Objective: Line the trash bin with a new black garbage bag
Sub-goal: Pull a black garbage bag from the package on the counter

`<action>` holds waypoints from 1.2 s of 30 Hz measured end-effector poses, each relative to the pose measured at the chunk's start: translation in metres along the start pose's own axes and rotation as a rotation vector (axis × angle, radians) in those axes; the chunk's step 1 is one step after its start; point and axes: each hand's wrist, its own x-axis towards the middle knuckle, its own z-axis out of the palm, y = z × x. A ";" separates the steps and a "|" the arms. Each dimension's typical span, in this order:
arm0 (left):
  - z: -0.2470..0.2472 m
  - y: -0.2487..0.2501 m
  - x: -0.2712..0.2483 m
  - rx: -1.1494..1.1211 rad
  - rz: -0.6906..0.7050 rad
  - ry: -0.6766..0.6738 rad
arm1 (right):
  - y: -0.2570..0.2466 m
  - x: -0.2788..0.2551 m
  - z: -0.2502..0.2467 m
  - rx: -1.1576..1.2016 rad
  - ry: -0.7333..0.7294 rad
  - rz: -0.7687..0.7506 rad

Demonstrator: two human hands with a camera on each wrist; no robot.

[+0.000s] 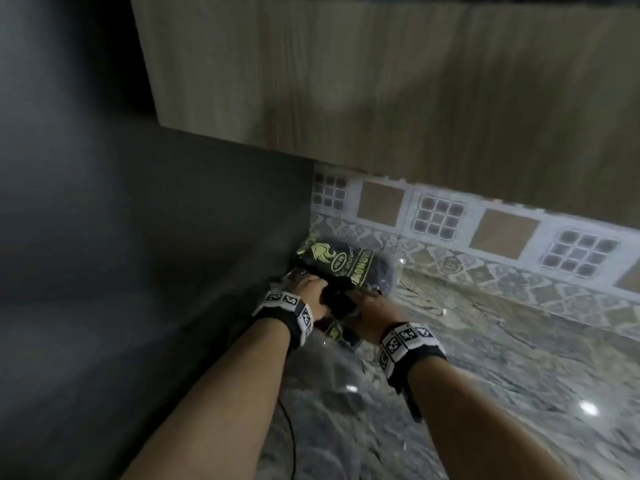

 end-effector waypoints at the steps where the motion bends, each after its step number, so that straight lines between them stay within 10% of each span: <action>1: 0.004 -0.002 0.014 -0.014 -0.005 0.001 | 0.002 0.013 0.008 -0.023 -0.007 -0.029; 20: 0.028 -0.014 0.083 0.026 0.032 0.168 | 0.038 0.115 0.047 -0.384 0.187 0.135; 27: 0.020 0.005 0.051 0.090 0.080 0.223 | 0.019 0.056 -0.024 -0.361 0.137 -0.114; 36: -0.067 0.048 -0.083 -0.155 -0.013 0.239 | 0.000 -0.079 -0.098 0.158 0.279 0.104</action>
